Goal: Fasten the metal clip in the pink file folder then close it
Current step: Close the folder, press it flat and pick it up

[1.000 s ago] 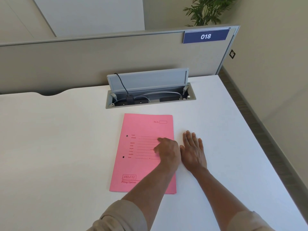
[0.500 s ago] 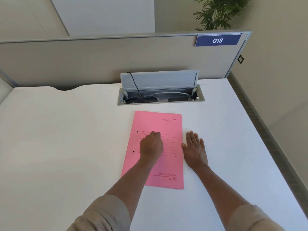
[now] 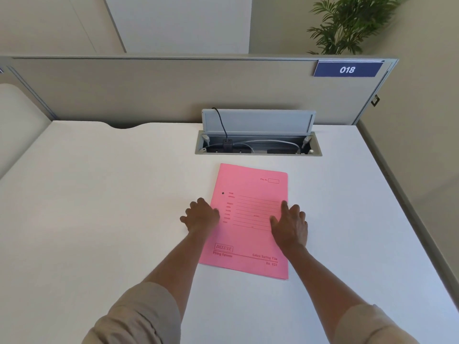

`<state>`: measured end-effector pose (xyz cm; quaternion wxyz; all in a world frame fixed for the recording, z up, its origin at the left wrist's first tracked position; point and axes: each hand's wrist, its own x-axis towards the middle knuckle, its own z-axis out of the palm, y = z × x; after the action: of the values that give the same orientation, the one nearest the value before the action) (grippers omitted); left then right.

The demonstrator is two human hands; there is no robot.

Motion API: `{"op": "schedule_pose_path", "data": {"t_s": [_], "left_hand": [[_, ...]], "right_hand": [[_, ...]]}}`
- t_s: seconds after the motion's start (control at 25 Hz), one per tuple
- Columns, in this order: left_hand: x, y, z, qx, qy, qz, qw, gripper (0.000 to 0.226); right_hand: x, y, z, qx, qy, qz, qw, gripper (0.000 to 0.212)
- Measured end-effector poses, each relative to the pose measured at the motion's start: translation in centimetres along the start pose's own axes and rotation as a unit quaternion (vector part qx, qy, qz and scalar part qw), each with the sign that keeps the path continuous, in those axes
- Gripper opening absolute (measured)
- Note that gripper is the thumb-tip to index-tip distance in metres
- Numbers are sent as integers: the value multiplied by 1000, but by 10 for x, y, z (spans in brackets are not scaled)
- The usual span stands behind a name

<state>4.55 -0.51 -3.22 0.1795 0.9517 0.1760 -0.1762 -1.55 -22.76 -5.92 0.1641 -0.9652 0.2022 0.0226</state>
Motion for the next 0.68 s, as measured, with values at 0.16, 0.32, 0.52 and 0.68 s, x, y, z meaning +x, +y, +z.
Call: {"op": "schedule_pose_path", "data": {"t_s": [0.16,0.32,0.52,0.68], "left_hand": [[5,-1,-5,-143,-51,-16,988,29],[3,-6,-9,-223,-56,-10,973,33],[-2,-9,-7,-418,-49,-51,906,12],[-1,-19,-15,-495,-35,-80,865,18]], "right_hand": [[0,-3,1,53,-2,30,998,58],[4,-3,2,73,-18,45,996,61],[10,3,-1,129,-29,47,990,65],[16,1,-4,226,-56,27,972,71]]}}
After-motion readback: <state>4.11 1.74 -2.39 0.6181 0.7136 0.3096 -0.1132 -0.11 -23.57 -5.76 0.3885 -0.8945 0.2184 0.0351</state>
